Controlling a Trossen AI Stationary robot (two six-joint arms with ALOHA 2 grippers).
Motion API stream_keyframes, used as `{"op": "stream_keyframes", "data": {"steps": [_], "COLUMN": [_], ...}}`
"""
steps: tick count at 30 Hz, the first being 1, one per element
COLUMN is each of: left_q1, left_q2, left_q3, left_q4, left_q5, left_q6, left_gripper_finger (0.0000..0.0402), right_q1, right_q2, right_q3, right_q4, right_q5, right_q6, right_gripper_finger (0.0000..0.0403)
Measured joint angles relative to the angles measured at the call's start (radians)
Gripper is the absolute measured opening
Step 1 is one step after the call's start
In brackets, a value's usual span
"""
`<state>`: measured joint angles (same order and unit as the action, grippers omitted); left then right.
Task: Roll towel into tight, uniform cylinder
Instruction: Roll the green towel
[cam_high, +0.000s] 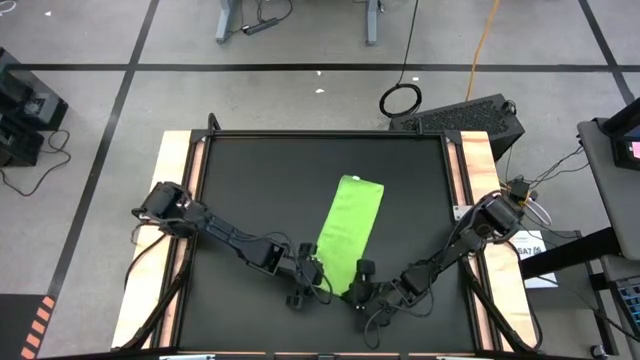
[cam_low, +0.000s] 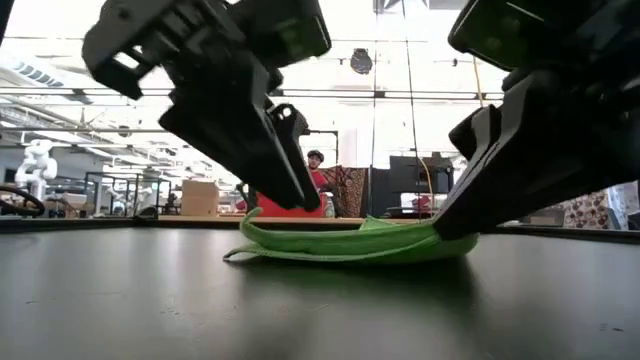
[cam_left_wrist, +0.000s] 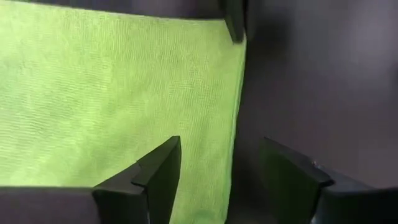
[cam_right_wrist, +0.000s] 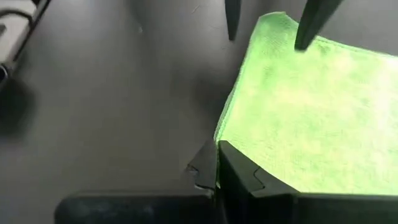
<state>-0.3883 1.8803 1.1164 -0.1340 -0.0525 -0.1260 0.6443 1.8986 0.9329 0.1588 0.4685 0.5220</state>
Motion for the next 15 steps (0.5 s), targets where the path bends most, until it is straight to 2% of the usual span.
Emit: {"op": "stream_keyframes", "data": {"steps": [7,15], "left_q1": [-0.005,-0.005], "left_q2": [-0.038,-0.038], "left_q3": [0.0,-0.086], "left_q4": [-0.107,0.018], "left_q5": [0.027,0.072], "left_q6": [0.155,0.242], "left_gripper_finger": [0.0214,0.0214], "right_q1": [0.051,0.078], "right_q2": [-0.028,-0.032], "right_q3": [0.002,0.003], "right_q4": [-0.028,-0.101], "right_q5": [0.087,0.11], "right_q6": [0.15,0.367], "right_gripper_finger": [0.0,0.0]}}
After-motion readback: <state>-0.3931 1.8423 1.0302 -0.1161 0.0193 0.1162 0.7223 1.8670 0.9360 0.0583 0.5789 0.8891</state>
